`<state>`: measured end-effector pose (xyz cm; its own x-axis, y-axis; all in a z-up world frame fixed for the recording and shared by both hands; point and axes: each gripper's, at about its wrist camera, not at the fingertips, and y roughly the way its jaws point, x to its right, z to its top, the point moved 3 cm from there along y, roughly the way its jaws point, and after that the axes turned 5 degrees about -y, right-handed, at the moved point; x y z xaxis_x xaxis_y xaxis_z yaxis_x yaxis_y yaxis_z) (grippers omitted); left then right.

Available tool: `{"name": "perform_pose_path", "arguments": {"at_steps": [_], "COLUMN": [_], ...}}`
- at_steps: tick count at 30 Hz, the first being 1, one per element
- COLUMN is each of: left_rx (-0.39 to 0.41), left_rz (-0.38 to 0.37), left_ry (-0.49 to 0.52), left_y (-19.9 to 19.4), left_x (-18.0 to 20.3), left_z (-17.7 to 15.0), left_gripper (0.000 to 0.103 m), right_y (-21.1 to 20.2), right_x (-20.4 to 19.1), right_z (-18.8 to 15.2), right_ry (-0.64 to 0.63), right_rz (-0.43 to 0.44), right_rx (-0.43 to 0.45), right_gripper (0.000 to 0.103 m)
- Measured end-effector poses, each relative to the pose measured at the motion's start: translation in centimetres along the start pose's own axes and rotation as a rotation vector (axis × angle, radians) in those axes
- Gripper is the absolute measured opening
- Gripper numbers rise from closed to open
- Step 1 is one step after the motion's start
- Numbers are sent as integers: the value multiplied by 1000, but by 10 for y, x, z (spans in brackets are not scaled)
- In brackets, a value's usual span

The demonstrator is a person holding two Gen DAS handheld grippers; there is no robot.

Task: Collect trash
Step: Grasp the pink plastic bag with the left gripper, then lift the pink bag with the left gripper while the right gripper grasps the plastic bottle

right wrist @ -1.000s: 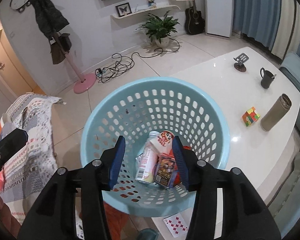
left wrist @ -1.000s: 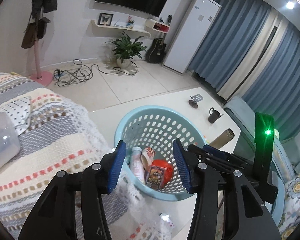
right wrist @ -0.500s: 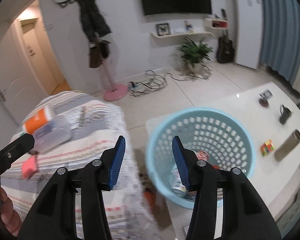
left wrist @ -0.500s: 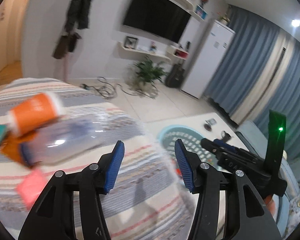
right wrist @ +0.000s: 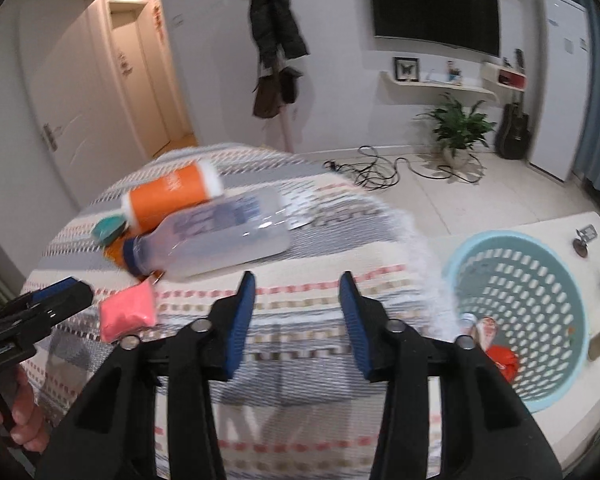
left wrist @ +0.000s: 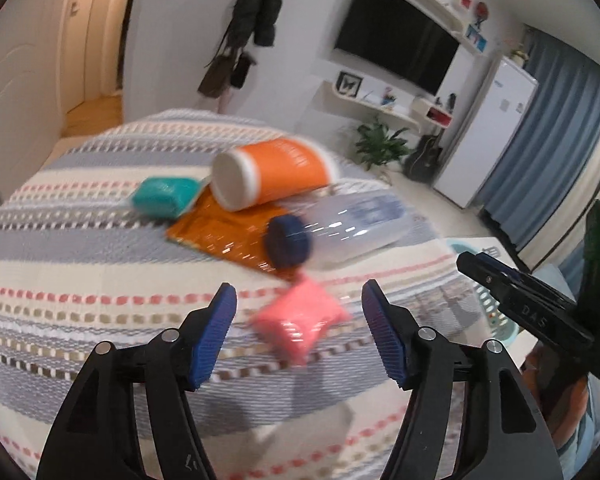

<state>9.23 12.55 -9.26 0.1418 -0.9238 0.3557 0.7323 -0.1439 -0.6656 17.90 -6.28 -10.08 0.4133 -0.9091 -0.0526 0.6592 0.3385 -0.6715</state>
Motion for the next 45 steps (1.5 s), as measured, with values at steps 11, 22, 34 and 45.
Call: {"name": "perform_pose_path", "arguments": {"at_steps": [11,22,34,45], "left_rx": [-155,-155,-34,45], "left_rz": [-115,-2,35,81], "left_ry": [43,158,71,-77], "left_y": [20,40,-1,-33], "left_x": [5,32,0,-50], "left_z": [-19,-18,-9,-1], "left_gripper": [52,59,36,36], "right_y": [28,28,48,72], "right_x": [-17,-16,11,4], "right_z": [-11,-3,56,51], "right_ry": [-32,-36,5,46], "right_rz": [4,1,57,229], "right_rx": [-62,-58,-48,-148], "right_gripper": [36,36,41,43]}}
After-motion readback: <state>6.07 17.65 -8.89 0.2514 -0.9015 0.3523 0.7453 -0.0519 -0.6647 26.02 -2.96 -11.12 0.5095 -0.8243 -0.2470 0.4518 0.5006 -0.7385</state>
